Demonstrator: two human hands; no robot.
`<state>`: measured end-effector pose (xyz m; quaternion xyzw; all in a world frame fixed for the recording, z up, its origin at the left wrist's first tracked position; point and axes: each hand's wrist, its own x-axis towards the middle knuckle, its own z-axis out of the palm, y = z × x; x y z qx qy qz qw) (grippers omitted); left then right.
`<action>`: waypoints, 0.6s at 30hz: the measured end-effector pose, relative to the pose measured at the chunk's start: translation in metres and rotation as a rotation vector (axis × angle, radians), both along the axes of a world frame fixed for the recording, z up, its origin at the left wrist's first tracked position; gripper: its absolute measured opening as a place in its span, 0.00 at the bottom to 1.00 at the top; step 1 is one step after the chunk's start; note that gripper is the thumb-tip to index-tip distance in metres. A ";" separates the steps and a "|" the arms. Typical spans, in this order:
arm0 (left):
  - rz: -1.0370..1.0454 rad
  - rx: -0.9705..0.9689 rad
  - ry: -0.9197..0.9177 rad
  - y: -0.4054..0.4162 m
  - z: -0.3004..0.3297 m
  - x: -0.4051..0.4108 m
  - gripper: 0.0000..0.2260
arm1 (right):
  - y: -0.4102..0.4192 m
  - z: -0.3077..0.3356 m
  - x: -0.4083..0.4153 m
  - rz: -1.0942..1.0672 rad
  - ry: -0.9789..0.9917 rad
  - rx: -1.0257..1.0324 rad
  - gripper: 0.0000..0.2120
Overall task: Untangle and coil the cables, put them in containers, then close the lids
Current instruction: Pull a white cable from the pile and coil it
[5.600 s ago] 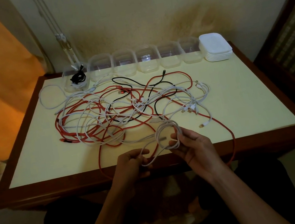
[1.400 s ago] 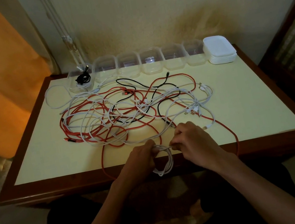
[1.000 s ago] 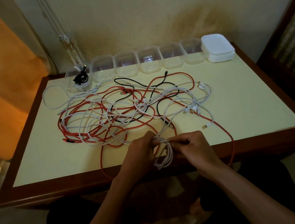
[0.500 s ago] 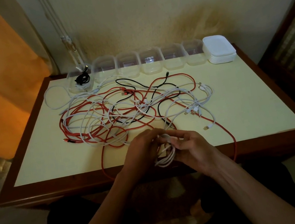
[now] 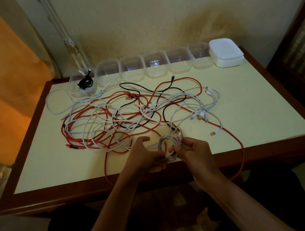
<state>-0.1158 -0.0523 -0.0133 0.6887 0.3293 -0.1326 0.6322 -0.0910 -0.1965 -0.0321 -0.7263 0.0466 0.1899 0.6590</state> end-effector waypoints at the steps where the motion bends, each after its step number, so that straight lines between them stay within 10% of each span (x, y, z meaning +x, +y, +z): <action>1: 0.001 0.001 -0.015 -0.001 0.000 -0.001 0.35 | 0.001 -0.001 -0.002 -0.012 0.013 0.006 0.13; 18: 0.526 -0.111 -0.090 -0.041 -0.031 -0.022 0.10 | 0.019 -0.014 -0.015 -0.142 -0.179 -0.122 0.09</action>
